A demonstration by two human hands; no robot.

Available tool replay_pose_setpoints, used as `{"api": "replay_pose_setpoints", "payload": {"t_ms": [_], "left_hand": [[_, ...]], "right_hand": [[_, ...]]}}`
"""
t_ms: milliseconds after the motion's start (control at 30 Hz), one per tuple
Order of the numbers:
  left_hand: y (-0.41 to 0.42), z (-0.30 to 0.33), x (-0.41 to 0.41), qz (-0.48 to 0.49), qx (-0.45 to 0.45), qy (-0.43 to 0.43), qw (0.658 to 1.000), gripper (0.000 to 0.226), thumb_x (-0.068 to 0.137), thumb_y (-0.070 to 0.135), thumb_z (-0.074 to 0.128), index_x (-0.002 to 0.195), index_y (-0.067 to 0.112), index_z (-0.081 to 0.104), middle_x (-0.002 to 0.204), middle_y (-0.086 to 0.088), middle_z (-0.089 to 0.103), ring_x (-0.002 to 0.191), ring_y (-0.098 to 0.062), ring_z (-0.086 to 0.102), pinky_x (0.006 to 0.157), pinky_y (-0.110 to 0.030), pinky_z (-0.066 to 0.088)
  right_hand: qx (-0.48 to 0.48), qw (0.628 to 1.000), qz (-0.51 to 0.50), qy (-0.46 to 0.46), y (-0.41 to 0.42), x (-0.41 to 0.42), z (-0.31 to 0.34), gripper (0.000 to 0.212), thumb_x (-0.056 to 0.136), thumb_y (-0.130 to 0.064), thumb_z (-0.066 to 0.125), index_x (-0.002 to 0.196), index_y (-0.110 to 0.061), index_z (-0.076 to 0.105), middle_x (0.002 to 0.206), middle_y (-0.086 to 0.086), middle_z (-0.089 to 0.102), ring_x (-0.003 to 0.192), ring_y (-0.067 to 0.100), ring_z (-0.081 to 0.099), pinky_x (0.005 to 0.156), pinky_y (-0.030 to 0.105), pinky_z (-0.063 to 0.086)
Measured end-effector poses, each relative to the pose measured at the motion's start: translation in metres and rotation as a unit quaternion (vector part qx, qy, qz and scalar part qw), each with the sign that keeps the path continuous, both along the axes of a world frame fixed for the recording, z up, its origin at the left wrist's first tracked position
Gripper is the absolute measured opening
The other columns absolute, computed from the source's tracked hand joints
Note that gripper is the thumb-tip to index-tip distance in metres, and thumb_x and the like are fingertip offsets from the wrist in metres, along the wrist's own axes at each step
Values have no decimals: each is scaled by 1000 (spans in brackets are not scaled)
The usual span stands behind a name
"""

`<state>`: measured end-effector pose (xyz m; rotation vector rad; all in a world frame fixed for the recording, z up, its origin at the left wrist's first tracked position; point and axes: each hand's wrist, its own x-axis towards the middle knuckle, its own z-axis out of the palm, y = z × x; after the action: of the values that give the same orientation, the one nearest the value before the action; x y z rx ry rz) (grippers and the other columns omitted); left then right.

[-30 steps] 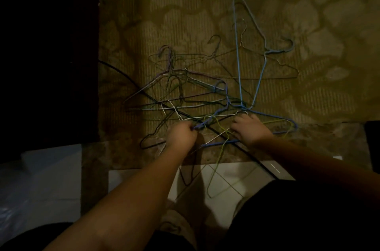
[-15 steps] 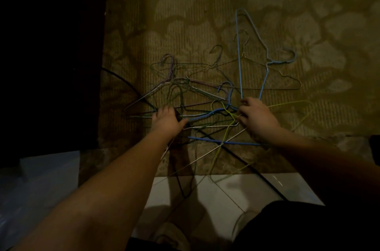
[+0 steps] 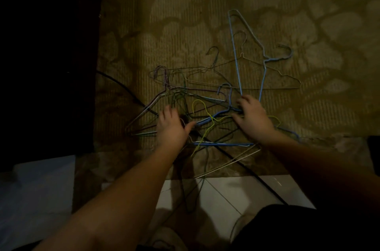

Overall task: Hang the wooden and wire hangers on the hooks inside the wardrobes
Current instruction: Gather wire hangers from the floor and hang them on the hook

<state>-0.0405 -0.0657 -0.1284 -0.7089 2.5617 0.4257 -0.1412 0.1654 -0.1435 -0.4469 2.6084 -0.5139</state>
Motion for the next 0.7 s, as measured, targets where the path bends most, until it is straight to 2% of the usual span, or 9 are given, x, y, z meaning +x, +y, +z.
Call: {"api": "replay_pose_setpoints", "payload": {"t_ms": [133, 200, 300, 367, 400, 500, 567, 633, 700], "left_hand": [[7, -11, 13, -3, 7, -101, 995, 120, 70, 86, 49, 153, 7, 12, 161, -12, 14, 147, -30, 12, 119, -45, 13], [6, -12, 13, 8, -14, -116, 993, 121, 69, 86, 49, 154, 9, 10, 162, -12, 6, 148, -33, 8, 118, -48, 13], [3, -13, 17, 92, -61, -19, 994, 101, 79, 78, 46, 145, 4, 28, 153, -19, 26, 139, -36, 28, 111, -45, 29], [-1, -14, 19, 177, -34, -3, 984, 87, 86, 73, 41, 138, 3, 39, 143, -18, 41, 132, -33, 38, 105, -42, 33], [-4, -16, 20, 180, -26, -25, 983, 84, 89, 72, 37, 136, 4, 43, 142, -16, 43, 131, -31, 38, 105, -42, 32], [-5, -19, 22, 97, -14, -59, 993, 76, 91, 71, 35, 135, 10, 49, 143, -10, 44, 134, -28, 35, 107, -43, 28], [-4, -21, 24, 75, 46, -19, 996, 62, 89, 65, 48, 127, 16, 52, 134, -6, 51, 129, -26, 41, 105, -43, 31], [-7, -20, 26, 78, 130, 25, 988, 46, 87, 55, 60, 117, 20, 52, 119, -2, 60, 115, -25, 54, 93, -39, 42], [-11, -16, 26, 73, 162, 41, 983, 48, 86, 47, 64, 123, 21, 48, 118, -3, 61, 111, -26, 57, 89, -38, 48]], "right_hand": [[62, 998, -12, -21, 21, -1, -7, 59, 92, -46, 59, 140, -14, 45, 143, 7, 44, 131, 27, 43, 106, 45, 37], [80, 996, -10, -39, 24, 4, -8, 62, 91, -50, 57, 142, -18, 42, 141, 4, 45, 130, 26, 44, 106, 46, 35], [110, 993, 8, -52, 24, 11, -8, 66, 90, -55, 57, 144, -22, 38, 143, 2, 44, 133, 24, 39, 108, 47, 28], [120, 991, 24, -48, 24, 13, -7, 69, 89, -57, 58, 145, -23, 37, 145, 2, 43, 135, 23, 37, 108, 47, 26], [121, 991, 28, -45, 25, 13, -6, 69, 88, -57, 58, 145, -23, 37, 144, 1, 43, 134, 23, 37, 108, 47, 26], [126, 991, 29, -41, 23, 14, -6, 68, 88, -57, 58, 144, -23, 37, 141, 2, 44, 133, 24, 38, 107, 46, 27], [129, 991, 29, -34, 20, 16, -7, 72, 87, -60, 58, 145, -23, 36, 142, 3, 43, 133, 25, 38, 107, 46, 27], [125, 991, 43, -32, 17, 22, -7, 83, 82, -67, 58, 147, -23, 32, 142, 5, 42, 133, 26, 36, 107, 46, 26], [125, 989, 69, -45, 13, 28, -6, 97, 75, -73, 60, 151, -26, 24, 146, 7, 37, 136, 27, 32, 108, 47, 24]]}}
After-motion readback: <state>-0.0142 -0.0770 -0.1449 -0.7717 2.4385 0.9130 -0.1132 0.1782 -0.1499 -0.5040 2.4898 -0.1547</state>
